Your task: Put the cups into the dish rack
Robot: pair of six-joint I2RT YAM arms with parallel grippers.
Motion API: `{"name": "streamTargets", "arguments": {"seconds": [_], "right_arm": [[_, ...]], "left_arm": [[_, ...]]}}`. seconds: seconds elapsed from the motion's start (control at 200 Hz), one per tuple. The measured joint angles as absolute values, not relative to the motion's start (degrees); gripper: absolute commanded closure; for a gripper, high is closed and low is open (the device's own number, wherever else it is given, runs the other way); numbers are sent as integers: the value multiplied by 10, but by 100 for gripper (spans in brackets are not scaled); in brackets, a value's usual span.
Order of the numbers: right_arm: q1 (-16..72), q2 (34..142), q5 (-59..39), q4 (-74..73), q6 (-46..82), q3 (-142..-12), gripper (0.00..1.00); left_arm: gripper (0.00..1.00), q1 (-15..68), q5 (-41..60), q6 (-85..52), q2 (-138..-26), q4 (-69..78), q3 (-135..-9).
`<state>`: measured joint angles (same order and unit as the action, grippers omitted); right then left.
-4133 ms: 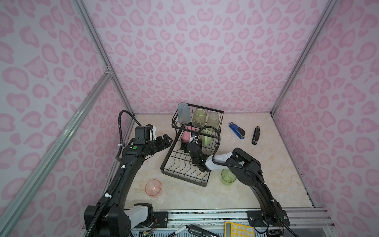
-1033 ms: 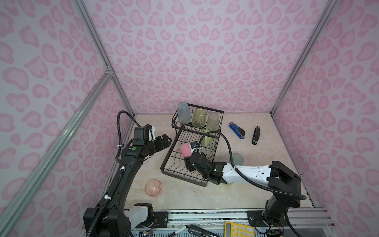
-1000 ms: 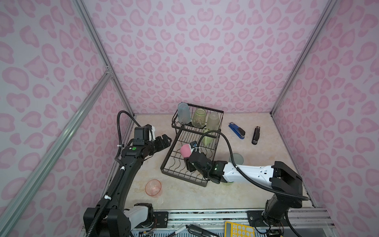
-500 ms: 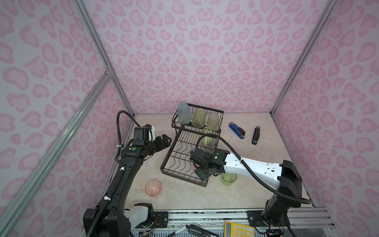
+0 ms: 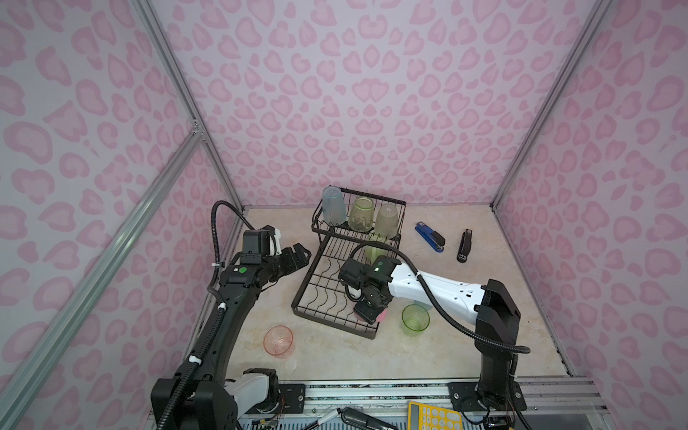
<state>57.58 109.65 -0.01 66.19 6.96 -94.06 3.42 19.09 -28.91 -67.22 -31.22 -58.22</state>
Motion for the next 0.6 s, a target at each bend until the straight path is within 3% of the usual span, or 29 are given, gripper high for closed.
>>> {"name": "streamTargets", "arguments": {"seconds": [0.6], "right_arm": [[587,1166,34,711,53,-1036,30]], "left_arm": [[6,30,193,-289,-673,-312,-582]]}}
